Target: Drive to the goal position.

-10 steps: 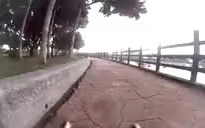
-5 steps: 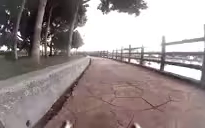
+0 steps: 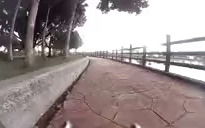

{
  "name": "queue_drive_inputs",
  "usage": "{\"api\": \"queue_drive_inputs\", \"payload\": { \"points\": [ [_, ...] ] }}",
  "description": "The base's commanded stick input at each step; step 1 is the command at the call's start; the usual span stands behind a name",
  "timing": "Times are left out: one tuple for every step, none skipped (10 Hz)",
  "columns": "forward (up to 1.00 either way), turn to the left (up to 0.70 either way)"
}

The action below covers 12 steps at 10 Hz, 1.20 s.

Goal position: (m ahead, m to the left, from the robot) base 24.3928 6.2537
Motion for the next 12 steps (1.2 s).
{"api": "queue_drive_inputs", "payload": {
  "points": [
    [0.70,0.00],
    [0.70,0.00],
    [0.70,0.00],
    [0.70,0.00],
    [0.70,0.00],
    [0.70,0.00],
    [0.70,0.00],
    [0.70,0.00],
    [0.70,0.00],
    [0.70,0.00],
    [0.70,0.00],
    [0.70,0.00]
  ]
}}
